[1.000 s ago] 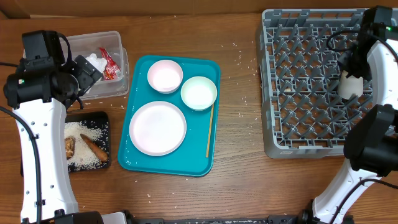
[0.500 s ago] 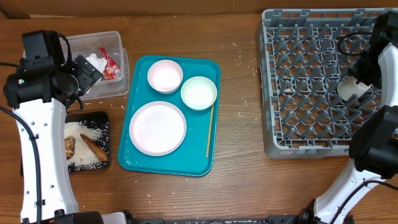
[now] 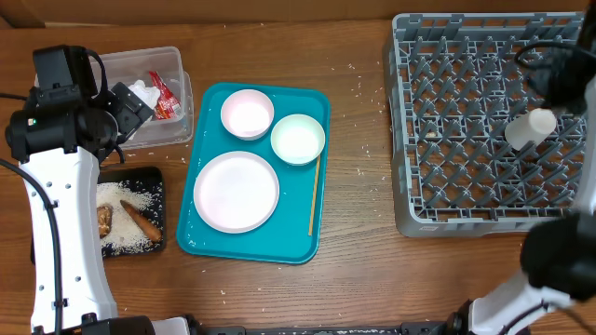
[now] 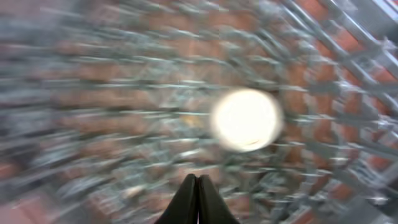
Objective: Sort waste into correct bins and load items into the dishwasher
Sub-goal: 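Release the cup and lift the right gripper out of the rack, then reach the right gripper to the pale green saucer and grasp it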
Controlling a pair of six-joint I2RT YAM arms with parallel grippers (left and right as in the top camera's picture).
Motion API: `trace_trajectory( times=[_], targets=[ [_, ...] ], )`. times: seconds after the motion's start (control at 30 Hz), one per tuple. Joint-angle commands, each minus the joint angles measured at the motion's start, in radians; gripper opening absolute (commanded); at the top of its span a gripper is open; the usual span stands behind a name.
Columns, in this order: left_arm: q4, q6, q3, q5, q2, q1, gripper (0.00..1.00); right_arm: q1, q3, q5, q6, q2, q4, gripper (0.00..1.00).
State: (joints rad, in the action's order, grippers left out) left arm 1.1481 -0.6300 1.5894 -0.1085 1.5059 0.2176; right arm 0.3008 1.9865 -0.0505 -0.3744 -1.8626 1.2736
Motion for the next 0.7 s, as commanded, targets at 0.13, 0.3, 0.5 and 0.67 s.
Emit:
trace_trajectory(
  times=[0.13,0.3,0.5,0.67],
  targets=[
    [0.000,-0.013,0.002,0.001,0.000,-0.002,1.00,-0.231,0.031,0.448,0.046,0.131,-0.058,0.79],
    [0.000,-0.013,0.002,0.001,0.000,-0.002,1.00,-0.427,-0.008,0.437,0.045,0.061,-0.097,0.81],
    [0.000,-0.013,0.002,0.001,0.000,-0.002,1.00,-0.667,-0.073,0.407,0.050,-0.072,-0.181,0.73],
    [0.000,-0.013,0.002,0.001,0.000,-0.002,1.00,-0.836,-0.075,0.208,0.050,-0.197,-0.195,0.68]
  ],
)
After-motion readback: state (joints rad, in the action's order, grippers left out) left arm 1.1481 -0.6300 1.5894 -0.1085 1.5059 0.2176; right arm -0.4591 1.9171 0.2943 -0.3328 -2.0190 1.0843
